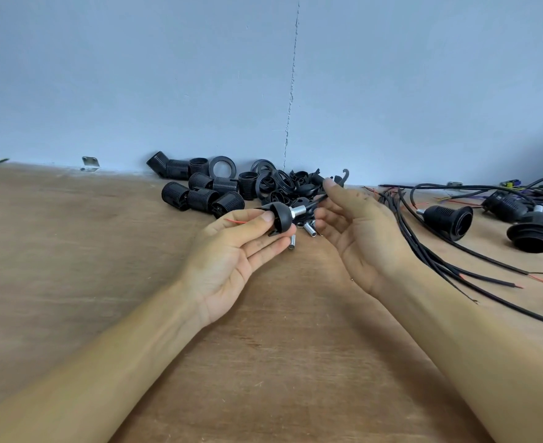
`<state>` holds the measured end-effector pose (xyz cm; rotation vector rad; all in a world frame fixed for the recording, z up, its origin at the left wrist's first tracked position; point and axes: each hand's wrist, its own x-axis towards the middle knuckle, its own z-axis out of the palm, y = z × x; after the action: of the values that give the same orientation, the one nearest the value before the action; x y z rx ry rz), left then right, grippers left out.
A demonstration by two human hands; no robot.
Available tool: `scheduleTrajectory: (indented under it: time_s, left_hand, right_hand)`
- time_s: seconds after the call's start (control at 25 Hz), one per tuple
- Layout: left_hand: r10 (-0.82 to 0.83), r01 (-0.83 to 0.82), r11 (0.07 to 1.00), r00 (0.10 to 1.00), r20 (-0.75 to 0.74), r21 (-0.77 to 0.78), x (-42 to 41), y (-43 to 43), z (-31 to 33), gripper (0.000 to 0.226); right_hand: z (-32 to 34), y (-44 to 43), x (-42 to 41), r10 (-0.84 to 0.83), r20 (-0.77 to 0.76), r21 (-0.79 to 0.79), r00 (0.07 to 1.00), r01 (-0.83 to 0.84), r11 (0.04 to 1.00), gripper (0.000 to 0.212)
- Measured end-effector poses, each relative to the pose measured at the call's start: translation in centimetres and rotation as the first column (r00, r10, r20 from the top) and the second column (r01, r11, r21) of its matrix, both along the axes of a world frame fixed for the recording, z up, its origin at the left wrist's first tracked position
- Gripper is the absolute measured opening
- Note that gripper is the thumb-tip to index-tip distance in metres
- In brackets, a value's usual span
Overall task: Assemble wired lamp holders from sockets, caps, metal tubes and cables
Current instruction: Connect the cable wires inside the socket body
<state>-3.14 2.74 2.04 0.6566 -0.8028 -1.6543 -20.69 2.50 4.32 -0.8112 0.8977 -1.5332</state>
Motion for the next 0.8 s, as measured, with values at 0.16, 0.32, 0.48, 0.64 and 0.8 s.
scheduleTrajectory:
  time_s: [0.16,0.32,0.48,0.64,0.8]
  left_hand:
    - [-0.005,0.005,1.000,0.999,-0.034,0.020,-0.3,-0.1,-0.5,0.038]
    - [0.056,-0.055,0.998,0.997,0.056,-0.017,-0.2,-0.2,-0.7,0.026]
    - [0.121,-0.109,0.992,0.963,0.242,-0.060,-0.1,-0.2,-0.6,0.013]
    - [0.176,-0.162,0.984,0.937,0.301,-0.072,-0.1,-0.1,-0.6,0.008]
    - [0.172,-0.161,0.985,0.936,0.306,-0.060,0.5,-0.4,-0.3,0.005]
  right_hand:
    - [-0.6,0.7,1.1,0.350,-0.219,0.096,0.911,-0.336,0.937,0.025]
    - [-1.5,0.8,1.9,0.320,-0.332,0.037,0.887,-0.327,0.944,0.025]
    - [-1.4,0.5,1.5,0.332,-0.236,0.078,0.913,-0.323,0.943,0.020]
    - [-1.0,0.4,1.3,0.293,-0.203,0.092,0.935,-0.279,0.956,0.026]
    - [-0.1,0.4,0.7,0.181,0.015,0.073,0.983,-0.182,0.981,0.027]
